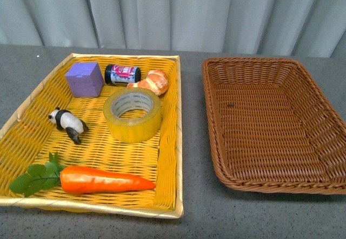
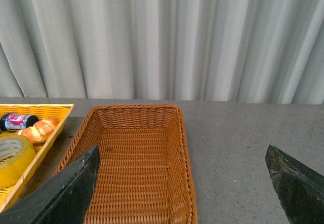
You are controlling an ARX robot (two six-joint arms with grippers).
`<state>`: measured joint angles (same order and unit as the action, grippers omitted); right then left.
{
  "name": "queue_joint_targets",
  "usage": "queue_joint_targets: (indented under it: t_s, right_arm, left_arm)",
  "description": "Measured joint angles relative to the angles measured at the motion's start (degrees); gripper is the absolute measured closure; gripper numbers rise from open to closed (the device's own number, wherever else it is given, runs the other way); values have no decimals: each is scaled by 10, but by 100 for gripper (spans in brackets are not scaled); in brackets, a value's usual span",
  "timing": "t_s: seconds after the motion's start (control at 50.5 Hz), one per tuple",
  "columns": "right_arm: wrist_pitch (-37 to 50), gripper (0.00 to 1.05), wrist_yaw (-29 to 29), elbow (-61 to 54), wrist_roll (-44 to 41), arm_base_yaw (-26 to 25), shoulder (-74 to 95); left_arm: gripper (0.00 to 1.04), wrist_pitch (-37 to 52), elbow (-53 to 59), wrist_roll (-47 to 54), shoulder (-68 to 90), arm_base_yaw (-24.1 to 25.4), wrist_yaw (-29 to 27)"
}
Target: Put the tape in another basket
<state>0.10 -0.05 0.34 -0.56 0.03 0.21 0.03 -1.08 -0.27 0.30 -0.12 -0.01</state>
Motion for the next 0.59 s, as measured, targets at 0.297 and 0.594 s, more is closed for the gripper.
queue_joint_targets:
  t_s: [0.297,0.594]
  right_arm:
    - [0,9,0,0,0,0,0]
    - [0,9,0,0,0,0,0]
  left_arm:
    - [6,0,0,0,0,0,0]
    - [6,0,0,0,0,0,0]
